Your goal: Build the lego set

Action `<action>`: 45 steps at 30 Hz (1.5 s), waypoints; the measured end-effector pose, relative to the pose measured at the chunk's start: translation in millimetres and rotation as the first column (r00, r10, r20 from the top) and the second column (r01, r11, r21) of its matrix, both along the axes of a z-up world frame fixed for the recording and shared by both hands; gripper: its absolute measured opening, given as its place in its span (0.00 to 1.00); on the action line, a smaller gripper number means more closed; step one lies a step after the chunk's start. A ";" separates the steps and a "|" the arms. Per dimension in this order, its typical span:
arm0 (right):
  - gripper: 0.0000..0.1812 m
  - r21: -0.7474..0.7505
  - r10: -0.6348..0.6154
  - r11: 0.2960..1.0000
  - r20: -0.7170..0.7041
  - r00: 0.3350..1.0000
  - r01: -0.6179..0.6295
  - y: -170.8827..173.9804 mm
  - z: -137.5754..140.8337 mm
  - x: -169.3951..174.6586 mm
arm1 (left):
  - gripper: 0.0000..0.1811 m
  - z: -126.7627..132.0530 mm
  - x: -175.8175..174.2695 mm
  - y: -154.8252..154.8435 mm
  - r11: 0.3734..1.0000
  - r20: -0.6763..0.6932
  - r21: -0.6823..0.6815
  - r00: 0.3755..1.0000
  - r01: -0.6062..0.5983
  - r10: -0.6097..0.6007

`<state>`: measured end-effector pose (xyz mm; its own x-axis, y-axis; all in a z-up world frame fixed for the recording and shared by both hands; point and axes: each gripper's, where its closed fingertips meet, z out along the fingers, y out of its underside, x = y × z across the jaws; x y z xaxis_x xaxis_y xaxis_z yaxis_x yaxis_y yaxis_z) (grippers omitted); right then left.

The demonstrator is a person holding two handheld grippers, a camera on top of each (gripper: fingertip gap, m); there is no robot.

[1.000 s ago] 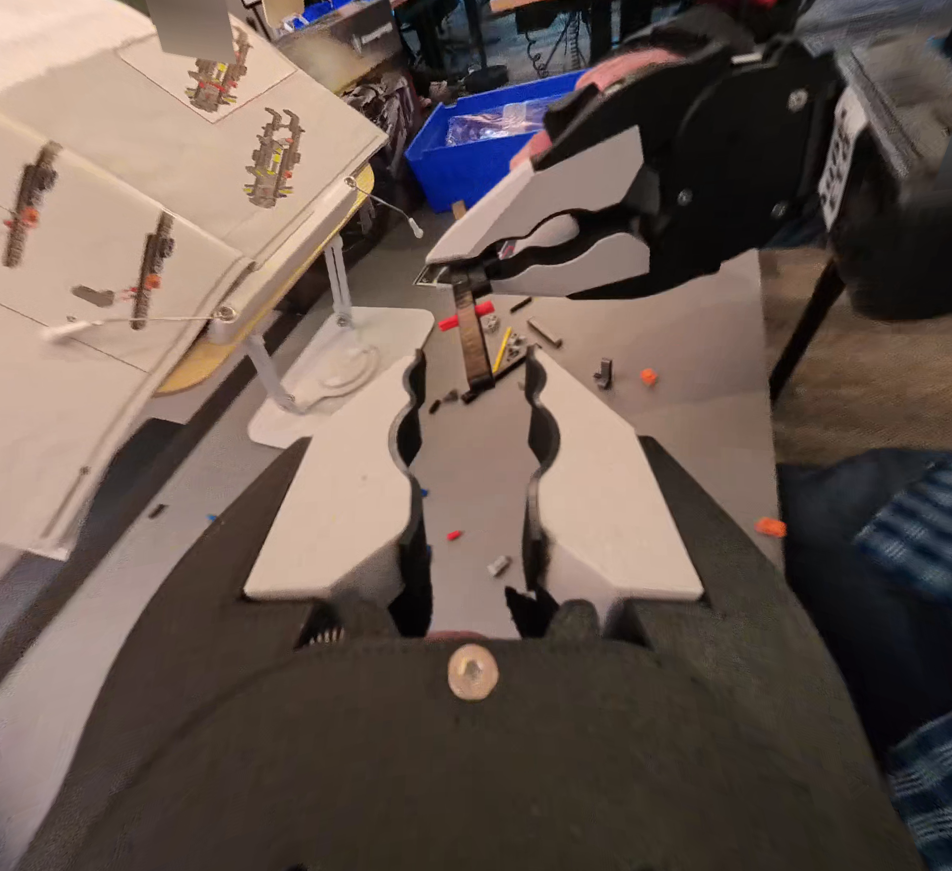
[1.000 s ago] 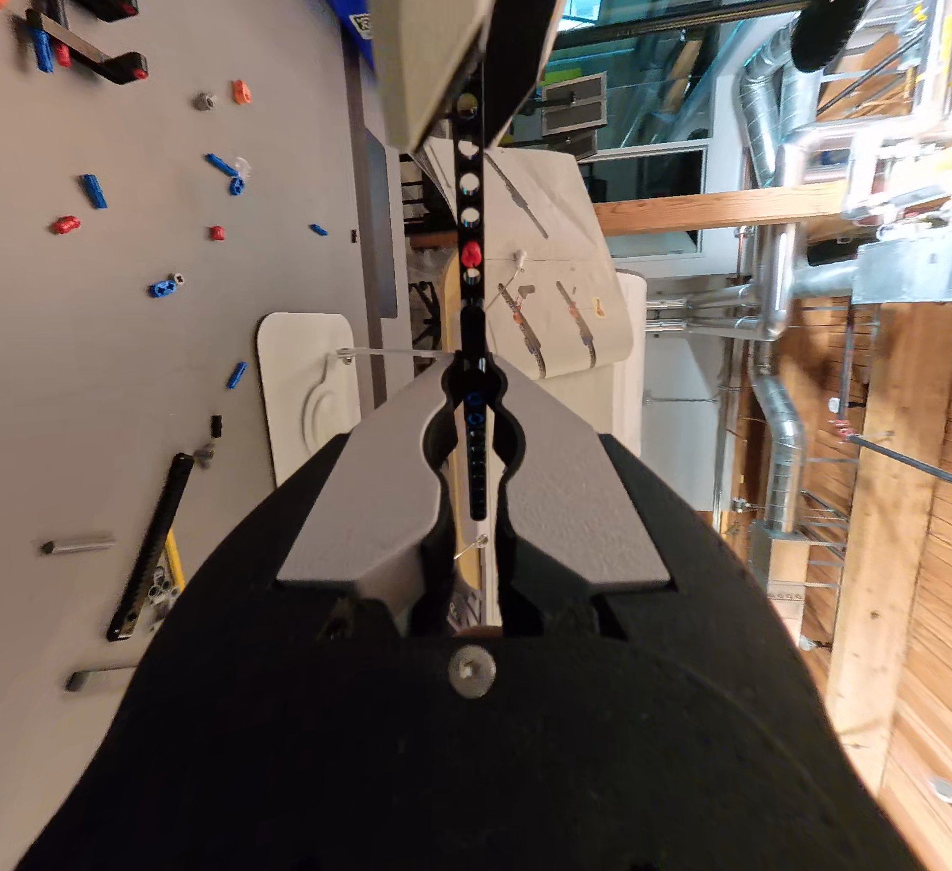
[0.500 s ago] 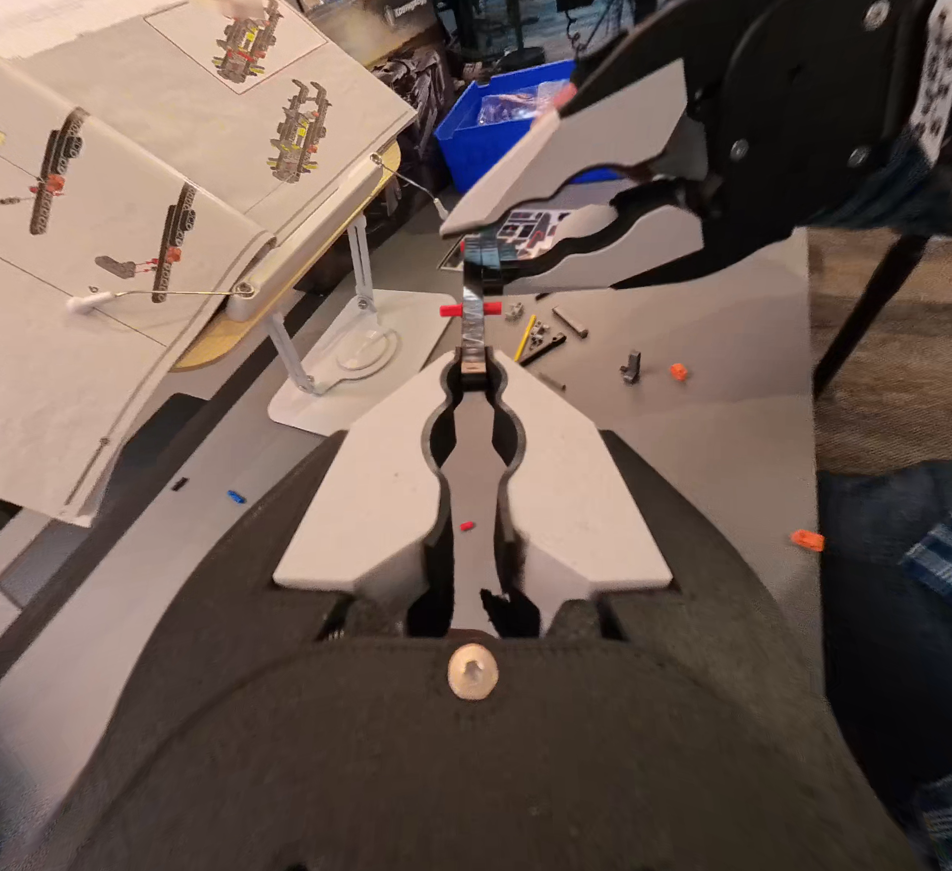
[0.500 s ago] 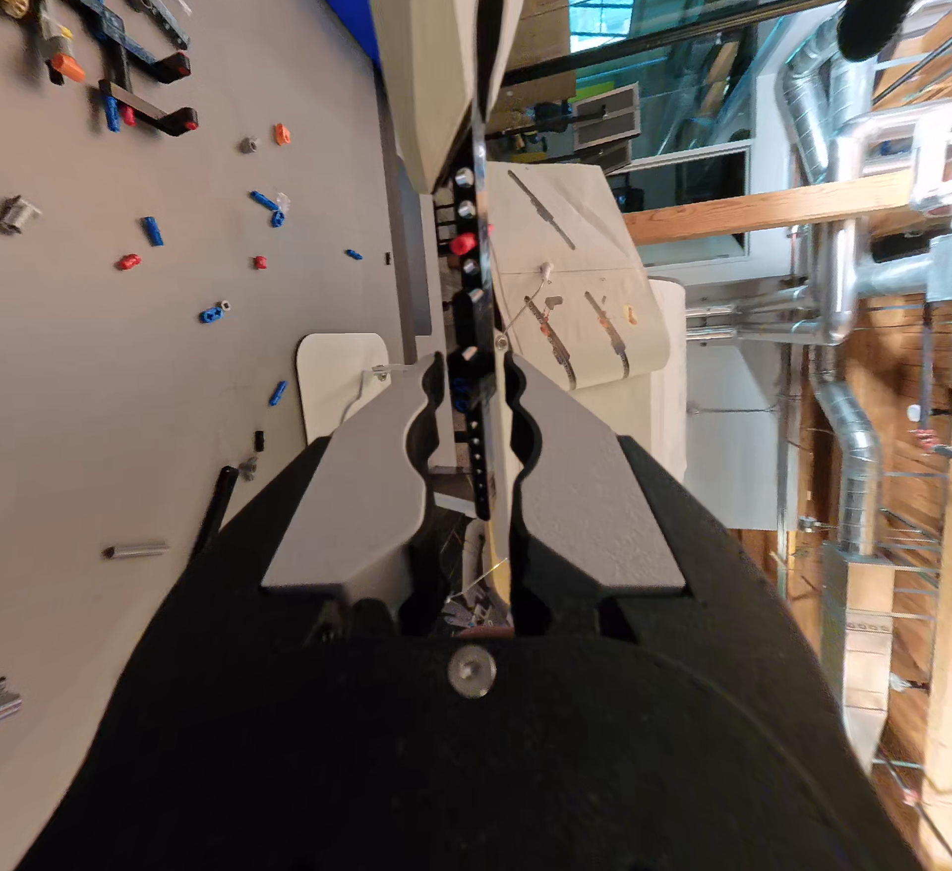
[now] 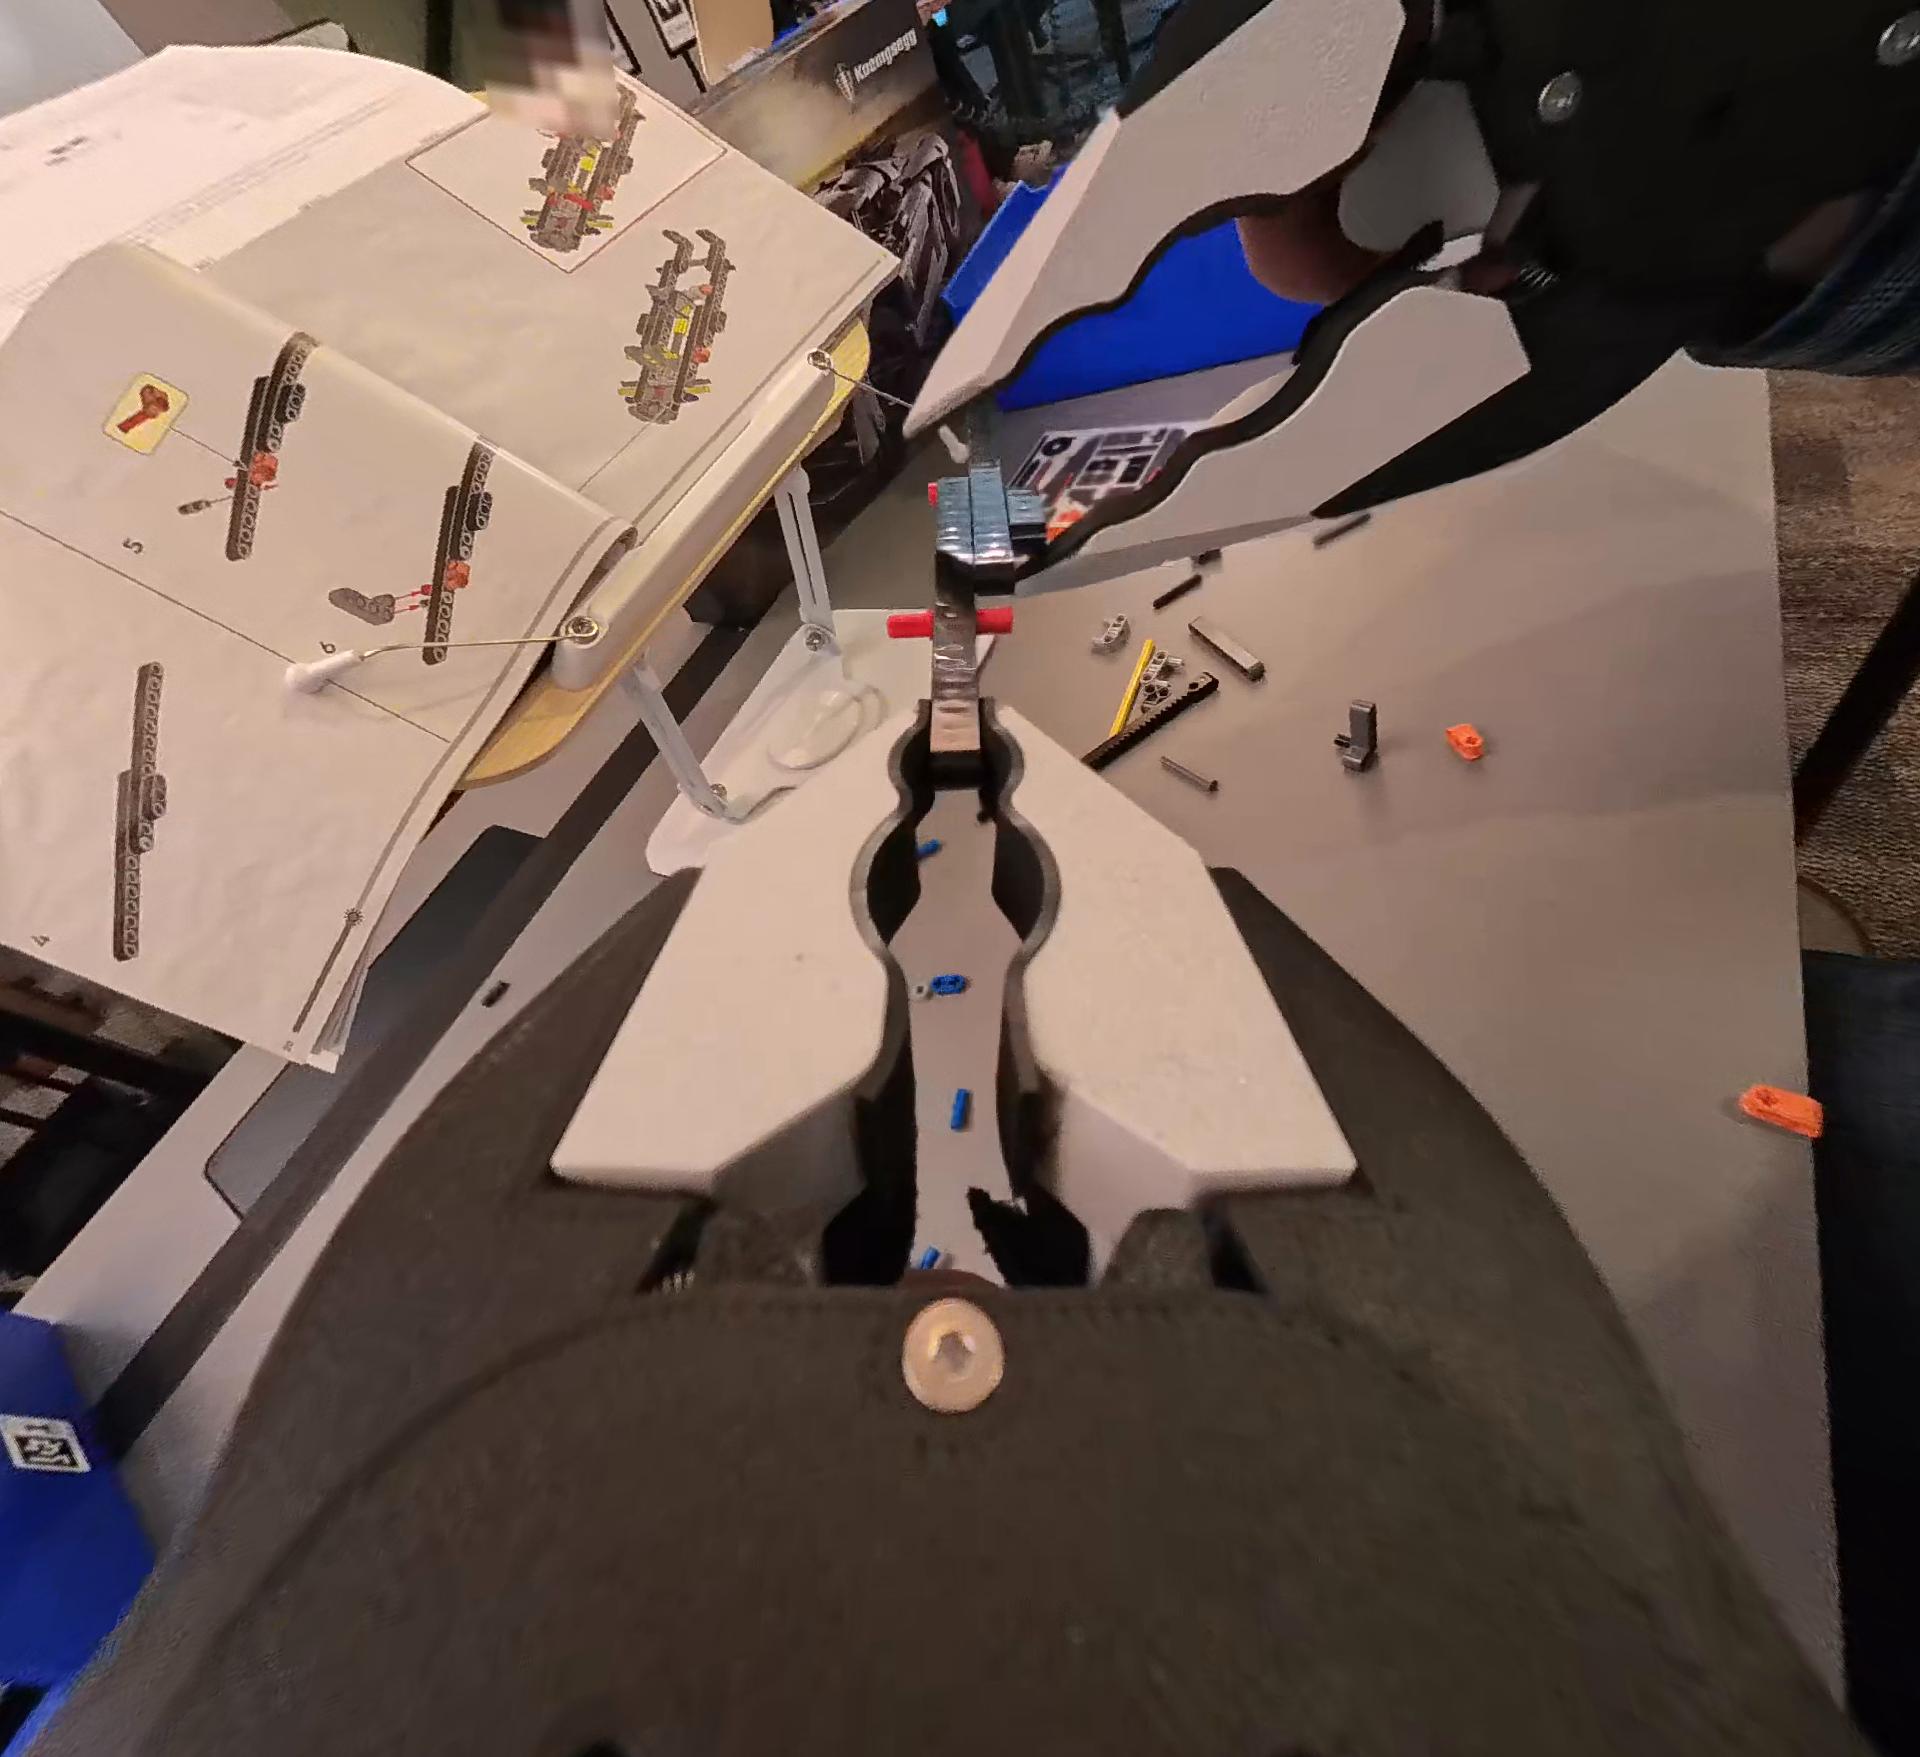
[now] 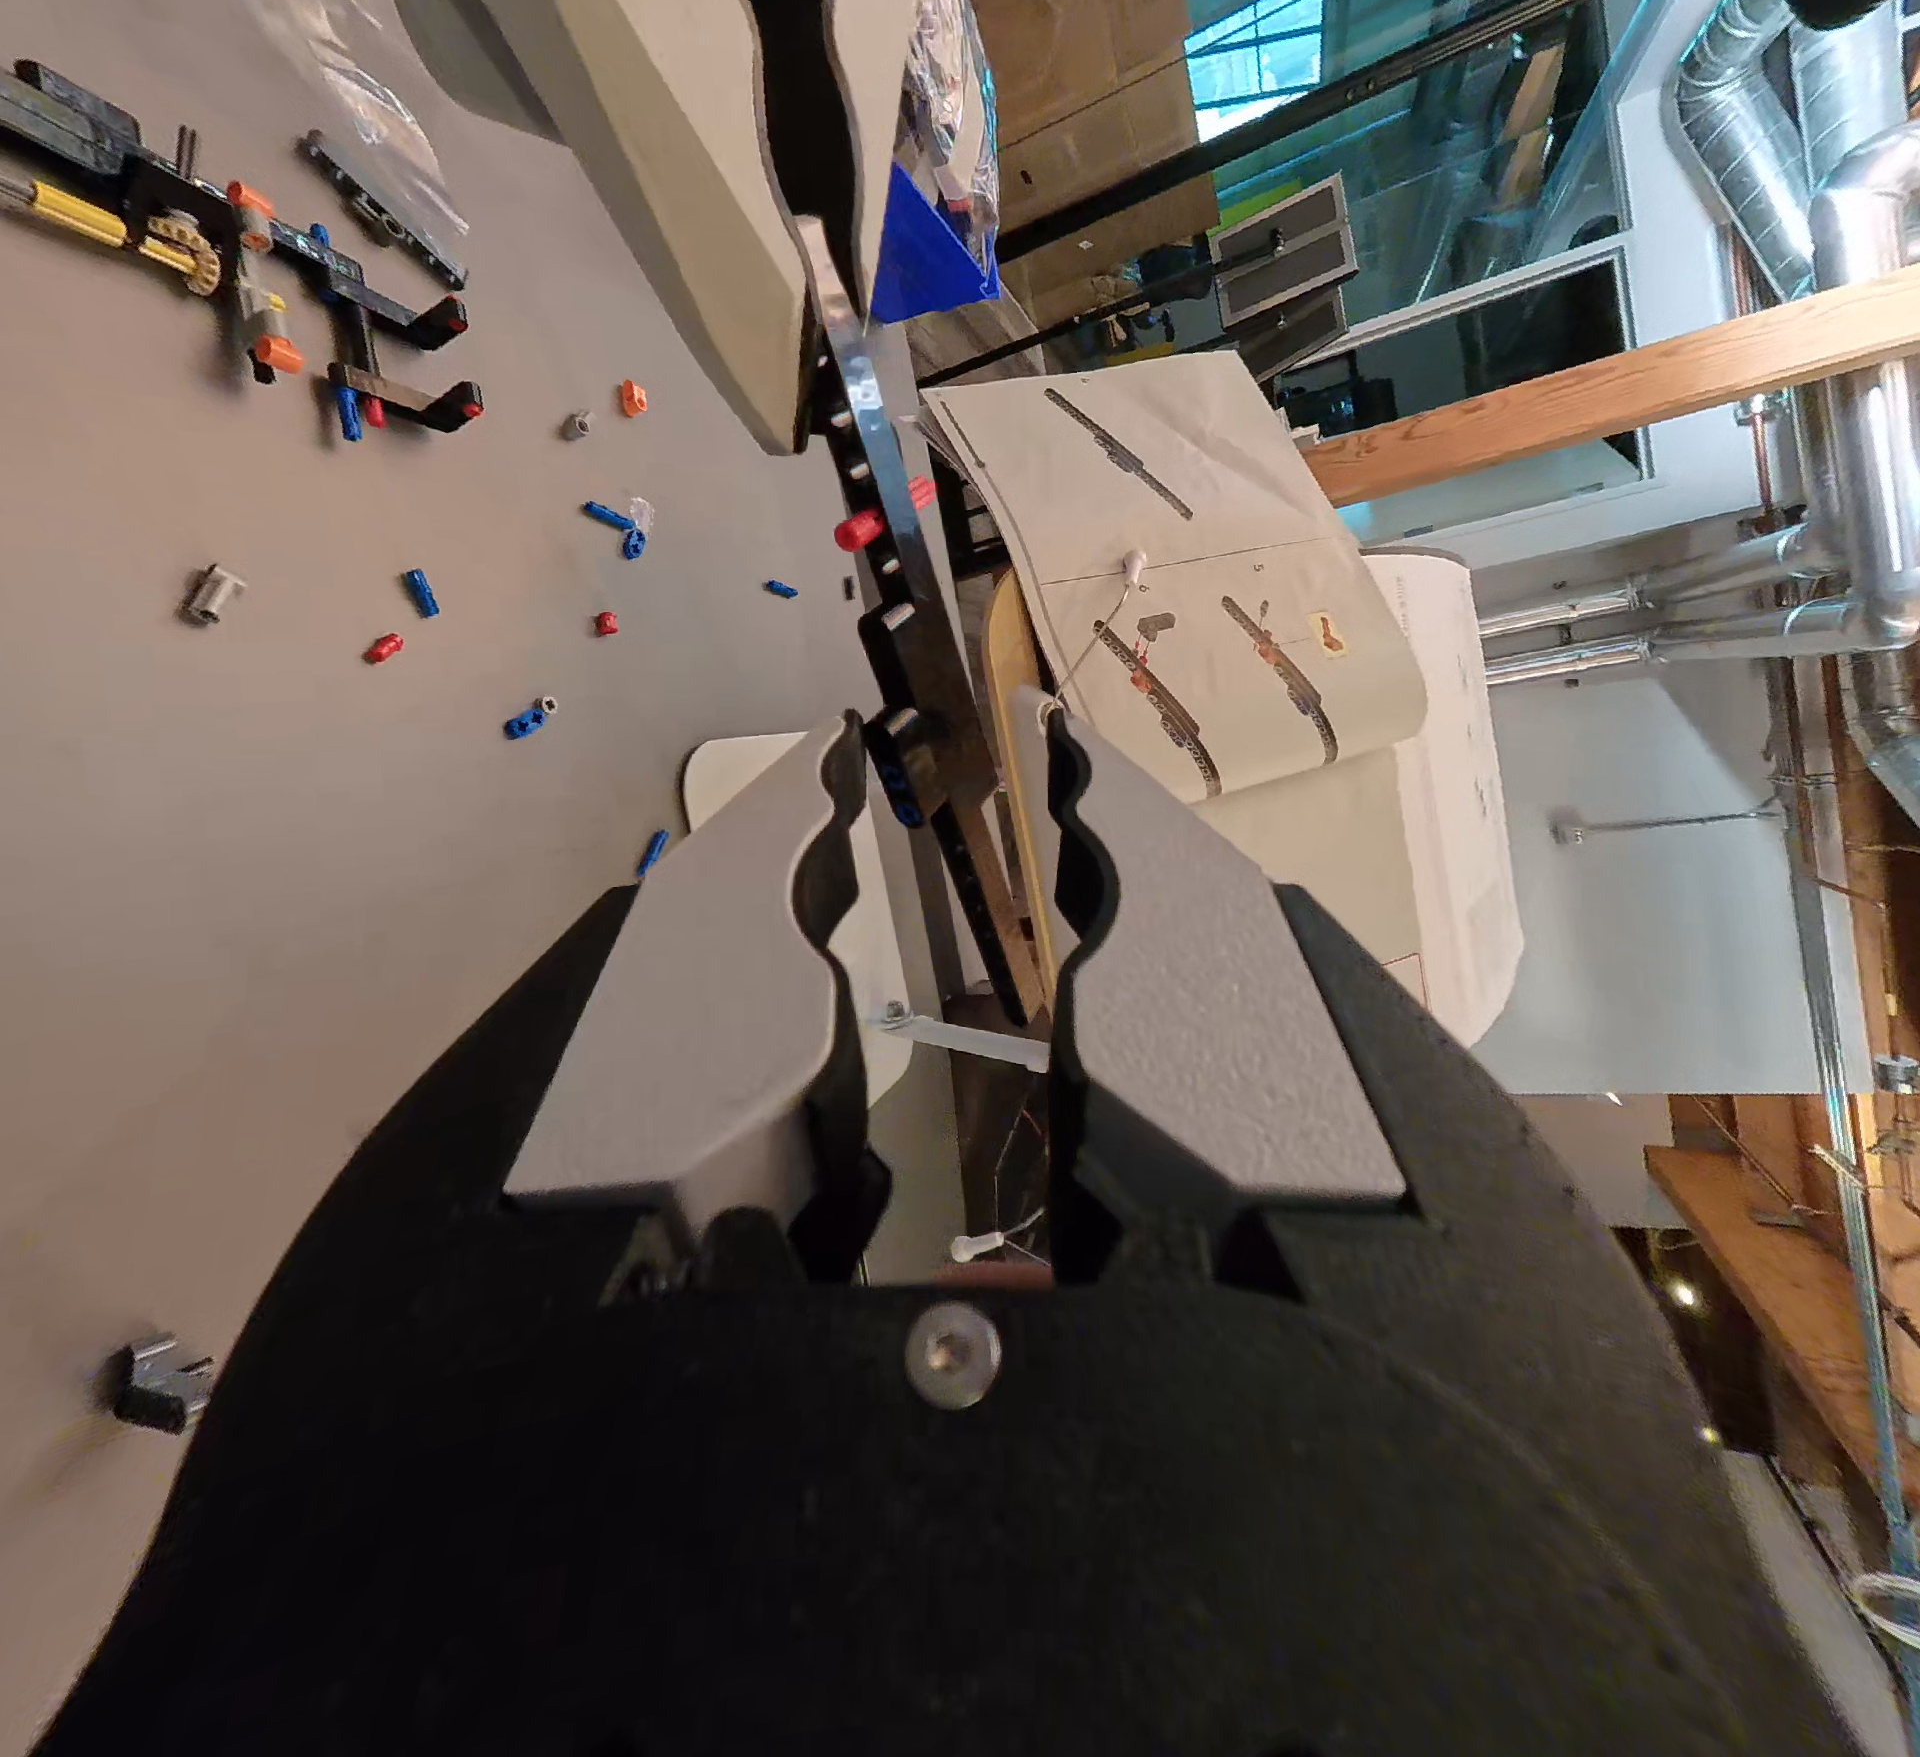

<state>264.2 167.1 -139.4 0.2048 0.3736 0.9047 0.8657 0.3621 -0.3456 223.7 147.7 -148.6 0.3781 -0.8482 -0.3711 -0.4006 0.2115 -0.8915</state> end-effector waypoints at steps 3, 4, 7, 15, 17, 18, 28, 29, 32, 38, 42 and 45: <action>0.18 -0.026 0.021 0.999 -0.020 1.000 -0.022 -3.7 1.1 -1.4 | 0.03 -0.7 0.4 0.2 1.000 -0.015 0.024 1.000 -0.005 0.006; 0.19 -0.041 0.032 0.999 -0.028 0.999 -0.033 -5.6 1.1 -2.2 | 0.03 -0.9 0.7 0.0 0.999 -0.020 0.038 1.000 -0.006 0.006; 0.19 -0.104 0.084 0.991 -0.056 0.995 -0.089 -13.1 1.0 -7.4 | 0.03 -1.7 3.2 -3.3 0.996 -0.046 0.083 0.999 0.010 -0.006; 0.16 -0.303 0.183 0.928 -0.134 0.974 -0.216 -23.1 -4.5 -20.8 | 0.03 -3.7 6.8 -8.6 0.991 -0.083 0.128 0.996 0.034 -0.023; 0.16 -0.330 0.191 0.917 -0.134 0.972 -0.225 -22.7 -9.0 -23.0 | 0.03 -5.2 7.8 -10.3 0.991 -0.089 0.125 0.995 0.047 -0.036; 0.14 -0.347 0.196 0.909 -0.134 0.971 -0.231 -23.3 -12.2 -24.1 | 0.03 -6.6 8.4 -11.4 0.991 -0.093 0.123 0.995 0.055 -0.044; 0.10 -0.495 0.179 0.834 -0.175 0.968 -0.243 -29.3 -42.5 -23.8 | 0.03 -31.0 12.9 -19.9 0.991 -0.121 0.073 0.987 0.113 -0.104; 0.10 -0.510 0.178 0.823 -0.183 0.967 -0.249 -30.2 -45.4 -23.8 | 0.03 -33.4 13.3 -20.7 0.990 -0.127 0.069 0.986 0.122 -0.112; 0.10 -0.562 0.176 0.782 -0.216 0.960 -0.270 -33.5 -53.6 -23.1 | 0.03 -40.8 14.6 -23.2 0.988 -0.140 0.053 0.981 0.142 -0.134; 0.10 -0.655 0.150 0.706 -0.235 0.960 -0.271 -38.8 -78.6 -19.4 | 0.03 -64.7 18.2 -26.7 0.987 -0.167 -0.004 0.973 0.161 -0.160; 0.10 -0.712 0.131 0.649 -0.245 0.961 -0.270 -41.2 -97.6 -17.5 | 0.03 -83.0 19.8 -28.3 0.984 -0.170 -0.061 0.970 0.167 -0.175; 0.10 -0.747 0.120 0.605 -0.257 0.959 -0.276 -41.8 -111.2 -17.5 | 0.03 -95.9 19.6 -27.8 0.981 -0.181 -0.096 0.966 0.168 -0.183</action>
